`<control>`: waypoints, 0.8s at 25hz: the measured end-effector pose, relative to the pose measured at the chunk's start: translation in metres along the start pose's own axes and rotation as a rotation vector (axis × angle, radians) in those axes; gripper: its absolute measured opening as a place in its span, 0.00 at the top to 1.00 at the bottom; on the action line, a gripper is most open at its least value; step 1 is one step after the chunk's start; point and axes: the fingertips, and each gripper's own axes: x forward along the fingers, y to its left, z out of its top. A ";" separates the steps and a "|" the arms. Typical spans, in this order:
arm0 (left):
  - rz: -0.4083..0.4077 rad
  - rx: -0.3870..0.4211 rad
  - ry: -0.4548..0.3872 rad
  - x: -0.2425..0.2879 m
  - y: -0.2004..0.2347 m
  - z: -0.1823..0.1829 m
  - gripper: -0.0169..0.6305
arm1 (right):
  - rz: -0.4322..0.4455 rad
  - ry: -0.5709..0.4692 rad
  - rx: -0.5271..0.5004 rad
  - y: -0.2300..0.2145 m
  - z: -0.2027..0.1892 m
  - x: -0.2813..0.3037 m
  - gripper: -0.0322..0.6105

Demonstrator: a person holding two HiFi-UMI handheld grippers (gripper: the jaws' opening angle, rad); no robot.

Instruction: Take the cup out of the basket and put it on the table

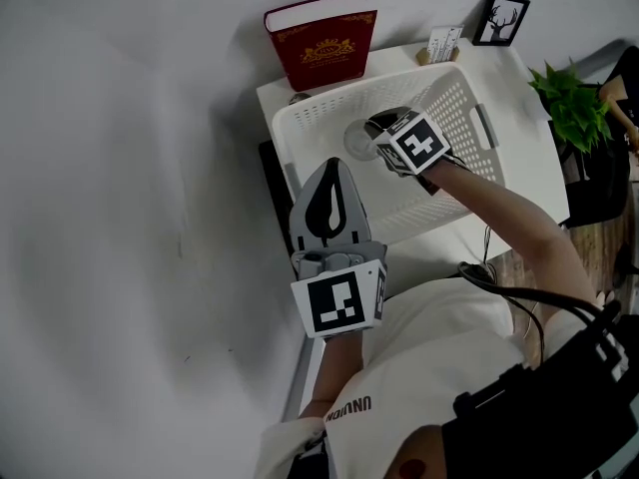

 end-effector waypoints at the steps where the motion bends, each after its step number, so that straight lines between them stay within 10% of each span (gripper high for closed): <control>1: 0.003 0.000 0.001 0.000 0.001 0.000 0.96 | 0.006 -0.007 -0.003 0.001 0.002 -0.001 0.89; 20: 0.024 0.019 0.000 -0.005 -0.009 0.008 0.96 | -0.025 -0.169 -0.147 0.008 0.039 -0.050 0.89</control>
